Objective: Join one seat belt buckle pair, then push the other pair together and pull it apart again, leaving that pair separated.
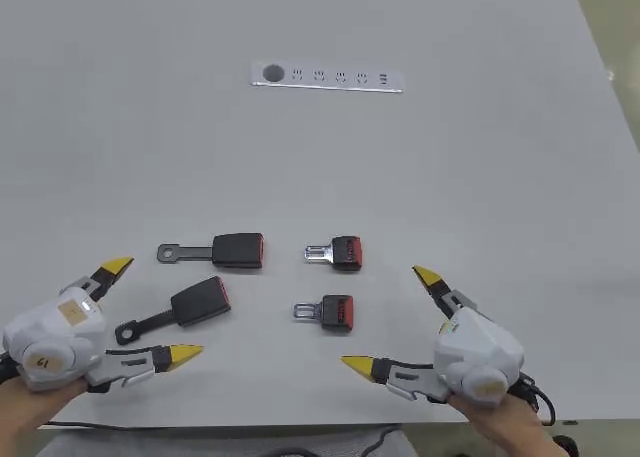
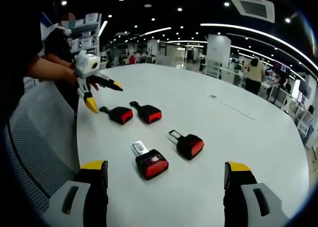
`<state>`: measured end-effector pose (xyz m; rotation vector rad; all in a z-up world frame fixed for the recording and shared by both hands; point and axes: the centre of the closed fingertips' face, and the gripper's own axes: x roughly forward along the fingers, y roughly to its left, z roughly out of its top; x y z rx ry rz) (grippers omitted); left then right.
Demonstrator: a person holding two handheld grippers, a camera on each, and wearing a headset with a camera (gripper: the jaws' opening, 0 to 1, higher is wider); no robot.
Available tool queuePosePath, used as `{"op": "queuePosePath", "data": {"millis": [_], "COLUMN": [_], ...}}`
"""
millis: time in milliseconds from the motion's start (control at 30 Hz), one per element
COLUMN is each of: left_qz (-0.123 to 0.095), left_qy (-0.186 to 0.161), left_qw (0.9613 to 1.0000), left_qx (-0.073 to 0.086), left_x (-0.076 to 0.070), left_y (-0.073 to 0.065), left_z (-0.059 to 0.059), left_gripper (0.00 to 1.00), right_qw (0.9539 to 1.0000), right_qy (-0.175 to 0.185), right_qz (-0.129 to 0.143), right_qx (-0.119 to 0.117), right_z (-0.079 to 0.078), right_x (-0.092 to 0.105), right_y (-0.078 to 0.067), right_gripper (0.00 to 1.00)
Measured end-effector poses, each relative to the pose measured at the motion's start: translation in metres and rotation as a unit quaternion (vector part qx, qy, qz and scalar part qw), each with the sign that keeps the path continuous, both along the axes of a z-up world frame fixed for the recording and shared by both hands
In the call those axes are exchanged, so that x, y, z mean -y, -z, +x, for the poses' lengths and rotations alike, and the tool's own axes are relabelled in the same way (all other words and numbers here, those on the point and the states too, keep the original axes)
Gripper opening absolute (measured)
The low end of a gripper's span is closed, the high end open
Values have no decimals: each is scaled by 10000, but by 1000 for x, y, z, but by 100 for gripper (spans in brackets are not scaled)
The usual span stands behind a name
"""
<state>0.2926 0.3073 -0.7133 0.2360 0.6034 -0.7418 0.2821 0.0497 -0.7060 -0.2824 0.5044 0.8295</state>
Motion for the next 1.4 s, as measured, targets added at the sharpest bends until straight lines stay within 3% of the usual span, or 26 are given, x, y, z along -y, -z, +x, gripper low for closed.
{"op": "queuePosePath", "data": {"millis": [767,933,1400], "left_qz": [27,63,401], "left_qy": [4,58,476], "left_qw": [10000,9999,9977], "left_qx": [-10,-75,-281], "left_x": [-2,-2,-1], "left_y": [1,3,8], "left_z": [0,-2,0], "left_gripper": [99,96,82], "right_qw": [10000,9999,9982], "right_qy": [-5,-68,-479], "right_qz": [-7,-66,-351], "right_qx": [40,51,32], "right_z": [2,2,1], "right_x": [0,1,1], "right_y": [-2,-1,4], "right_gripper": [99,99,94]}}
